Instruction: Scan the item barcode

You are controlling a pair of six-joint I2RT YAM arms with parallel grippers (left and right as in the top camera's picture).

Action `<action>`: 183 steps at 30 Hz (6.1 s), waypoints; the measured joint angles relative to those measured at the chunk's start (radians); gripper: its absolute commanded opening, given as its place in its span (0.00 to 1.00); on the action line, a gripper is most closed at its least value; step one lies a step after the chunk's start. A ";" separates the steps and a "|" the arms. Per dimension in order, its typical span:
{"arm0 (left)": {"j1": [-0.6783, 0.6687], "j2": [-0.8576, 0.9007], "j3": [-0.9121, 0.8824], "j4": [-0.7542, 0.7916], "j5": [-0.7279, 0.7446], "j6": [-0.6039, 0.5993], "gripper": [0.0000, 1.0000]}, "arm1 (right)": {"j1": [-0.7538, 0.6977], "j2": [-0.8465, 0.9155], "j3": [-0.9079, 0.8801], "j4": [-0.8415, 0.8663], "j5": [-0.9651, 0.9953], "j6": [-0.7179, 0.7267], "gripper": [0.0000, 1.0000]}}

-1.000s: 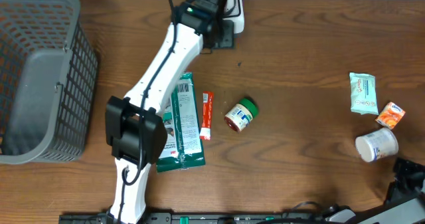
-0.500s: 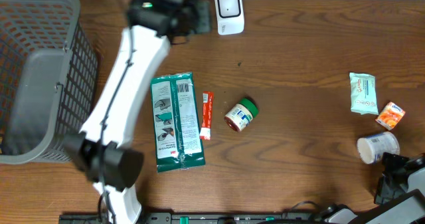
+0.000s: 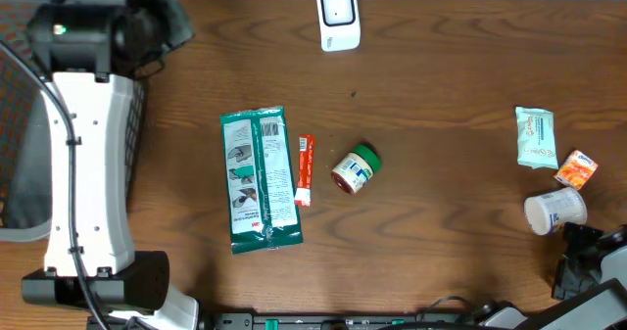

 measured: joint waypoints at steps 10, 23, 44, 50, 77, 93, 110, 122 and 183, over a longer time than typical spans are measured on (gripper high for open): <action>0.067 0.000 0.000 -0.038 -0.067 -0.032 0.27 | 0.000 0.000 -0.001 0.002 -0.048 -0.008 0.99; 0.215 0.000 0.000 -0.061 -0.122 -0.062 0.84 | 0.000 0.000 -0.002 -0.039 -0.040 -0.014 0.99; 0.259 0.000 0.000 -0.087 -0.168 -0.063 0.87 | 0.000 0.000 -0.003 0.005 -0.036 -0.074 0.99; 0.259 0.000 0.000 -0.087 -0.168 -0.063 0.88 | 0.000 0.000 -0.003 0.000 -0.016 -0.080 0.99; 0.259 0.000 0.000 -0.087 -0.168 -0.063 0.88 | 0.000 0.000 -0.003 0.002 0.005 -0.080 0.99; 0.259 0.000 0.000 -0.087 -0.168 -0.063 0.88 | 0.000 0.000 -0.003 0.010 0.009 -0.080 0.99; 0.259 0.000 0.000 -0.087 -0.168 -0.063 0.88 | 0.000 0.000 -0.003 0.007 0.027 -0.080 0.99; 0.259 0.000 0.000 -0.087 -0.168 -0.063 0.88 | 0.002 0.000 -0.002 0.067 -0.023 -0.133 0.95; 0.259 0.000 0.000 -0.087 -0.175 -0.063 0.88 | 0.266 0.131 -0.002 0.498 -0.060 -0.384 0.99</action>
